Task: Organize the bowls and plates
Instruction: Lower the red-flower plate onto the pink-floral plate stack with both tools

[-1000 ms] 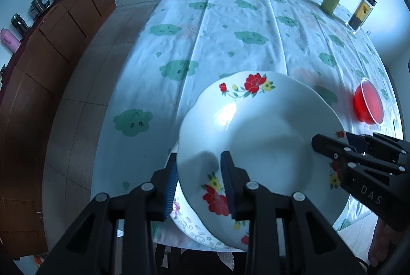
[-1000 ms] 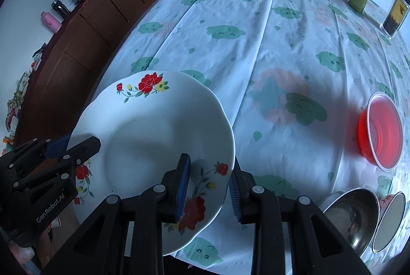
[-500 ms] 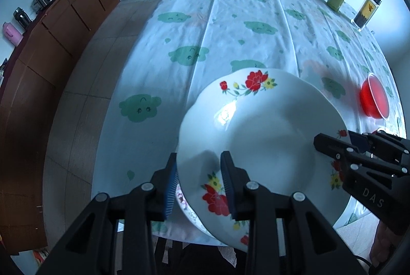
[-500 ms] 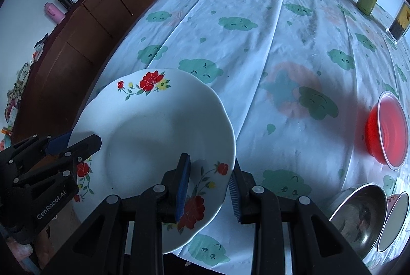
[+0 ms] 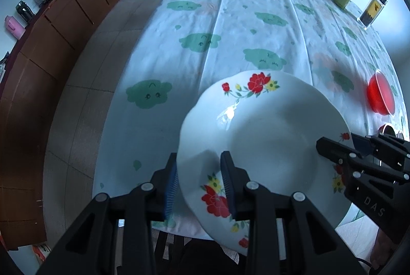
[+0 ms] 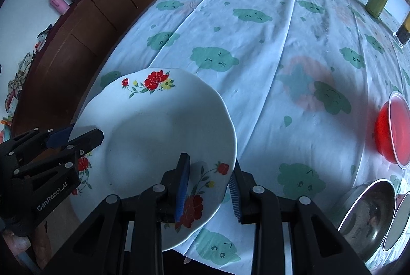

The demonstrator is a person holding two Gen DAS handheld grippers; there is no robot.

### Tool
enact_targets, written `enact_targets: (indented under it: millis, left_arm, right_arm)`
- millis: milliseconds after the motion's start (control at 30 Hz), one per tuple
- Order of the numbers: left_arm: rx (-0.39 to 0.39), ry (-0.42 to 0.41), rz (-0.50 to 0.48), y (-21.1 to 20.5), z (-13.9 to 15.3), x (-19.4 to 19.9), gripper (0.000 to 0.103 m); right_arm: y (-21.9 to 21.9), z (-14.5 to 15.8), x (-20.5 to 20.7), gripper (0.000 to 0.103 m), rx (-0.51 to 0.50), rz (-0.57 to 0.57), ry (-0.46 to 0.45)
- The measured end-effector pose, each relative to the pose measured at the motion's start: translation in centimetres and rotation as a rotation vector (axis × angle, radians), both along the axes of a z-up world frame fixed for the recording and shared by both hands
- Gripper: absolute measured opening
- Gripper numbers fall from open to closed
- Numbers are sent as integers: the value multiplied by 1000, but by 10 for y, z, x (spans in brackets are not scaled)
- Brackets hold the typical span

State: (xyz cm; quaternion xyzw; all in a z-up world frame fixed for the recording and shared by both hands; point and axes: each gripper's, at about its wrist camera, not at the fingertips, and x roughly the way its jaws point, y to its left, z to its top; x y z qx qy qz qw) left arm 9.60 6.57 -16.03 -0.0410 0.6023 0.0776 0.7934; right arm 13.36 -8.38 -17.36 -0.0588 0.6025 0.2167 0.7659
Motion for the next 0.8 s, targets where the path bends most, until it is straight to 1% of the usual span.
enact_targets:
  millis: [167,467,667,800]
  left_arm:
    - [-9,9,5,2,-5,-2,31]
    - [-29,16,13,6,-15,-6,31]
    - [-28,28,24,11,-21,-7,31]
    - [-36,30,29,12,-24,-8,31]
  right_arm:
    - [1,-5,-3,32,-3,3,10]
    - [9,-5,-8,32,-47,44,-44]
    - [12,-11,-13,32,-43,57,-28]
    - [13,-13,-14,32,-48,65,-33]
